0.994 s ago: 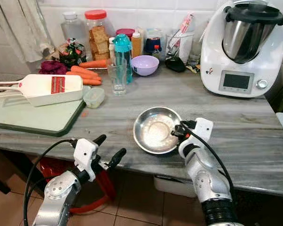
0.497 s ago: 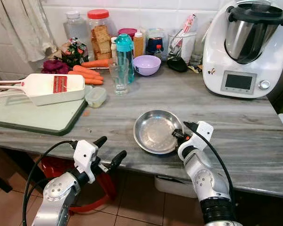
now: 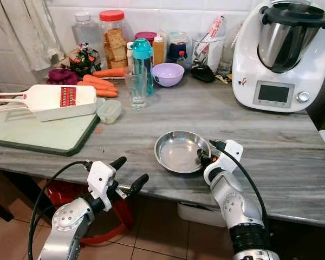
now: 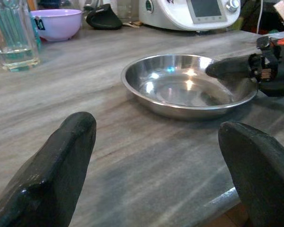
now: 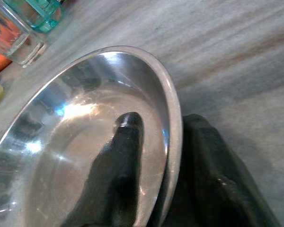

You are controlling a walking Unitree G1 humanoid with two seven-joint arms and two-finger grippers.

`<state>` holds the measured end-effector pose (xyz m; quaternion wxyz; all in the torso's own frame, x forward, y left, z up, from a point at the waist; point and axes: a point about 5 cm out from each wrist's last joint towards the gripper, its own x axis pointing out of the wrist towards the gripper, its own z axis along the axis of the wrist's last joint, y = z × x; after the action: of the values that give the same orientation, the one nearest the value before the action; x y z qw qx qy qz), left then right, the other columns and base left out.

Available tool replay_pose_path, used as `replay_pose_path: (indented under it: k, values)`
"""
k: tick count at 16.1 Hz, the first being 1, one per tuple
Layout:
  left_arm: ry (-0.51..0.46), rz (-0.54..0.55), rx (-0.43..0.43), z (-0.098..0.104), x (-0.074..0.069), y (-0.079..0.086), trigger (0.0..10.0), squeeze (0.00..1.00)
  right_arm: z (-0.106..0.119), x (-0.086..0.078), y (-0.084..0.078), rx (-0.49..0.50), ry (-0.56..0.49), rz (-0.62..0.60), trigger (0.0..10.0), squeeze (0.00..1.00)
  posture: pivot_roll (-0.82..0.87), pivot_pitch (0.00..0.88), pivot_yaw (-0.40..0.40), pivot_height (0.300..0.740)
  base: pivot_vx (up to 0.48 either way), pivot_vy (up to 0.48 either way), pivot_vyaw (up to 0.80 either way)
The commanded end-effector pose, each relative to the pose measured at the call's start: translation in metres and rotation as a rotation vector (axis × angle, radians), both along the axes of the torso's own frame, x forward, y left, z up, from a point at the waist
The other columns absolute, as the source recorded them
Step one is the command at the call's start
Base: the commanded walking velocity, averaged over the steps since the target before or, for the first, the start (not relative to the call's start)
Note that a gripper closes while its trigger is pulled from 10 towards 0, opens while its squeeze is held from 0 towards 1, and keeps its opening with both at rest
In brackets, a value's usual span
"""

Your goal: Setting the table

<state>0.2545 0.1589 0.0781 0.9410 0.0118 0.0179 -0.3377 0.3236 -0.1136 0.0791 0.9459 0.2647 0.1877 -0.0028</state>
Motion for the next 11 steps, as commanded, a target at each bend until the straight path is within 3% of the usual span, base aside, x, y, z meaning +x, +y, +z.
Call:
replay_pose_path:
  k: [1, 8, 11]
  values:
    - [-0.004, -0.007, 0.012, 0.0017, -0.0006, -0.001, 10.0, 0.0, -0.0071, -0.0011, 0.006, 0.02, 0.049, 0.023, 10.0, 1.0, 0.04, 0.0, 0.025, 0.74, 0.0, 0.0, 0.0]
    - [-0.003, -0.003, 0.009, 0.0009, -0.0004, -0.0034, 10.0, 0.0, -0.0063, -0.0003, 0.0109, 0.013, 0.033, 0.102, 10.0, 1.0, 0.04, 0.0, 0.022, 0.74, 0.0, 0.0, 0.0]
    - [-0.005, -0.003, 0.004, 0.0015, -0.0001, -0.004, 10.0, 0.0, 0.0023, -0.0007, 0.0054, -0.073, -0.059, 0.108, 10.0, 1.0, 0.04, 0.0, 0.022, 0.74, 0.0, 0.0, 0.0]
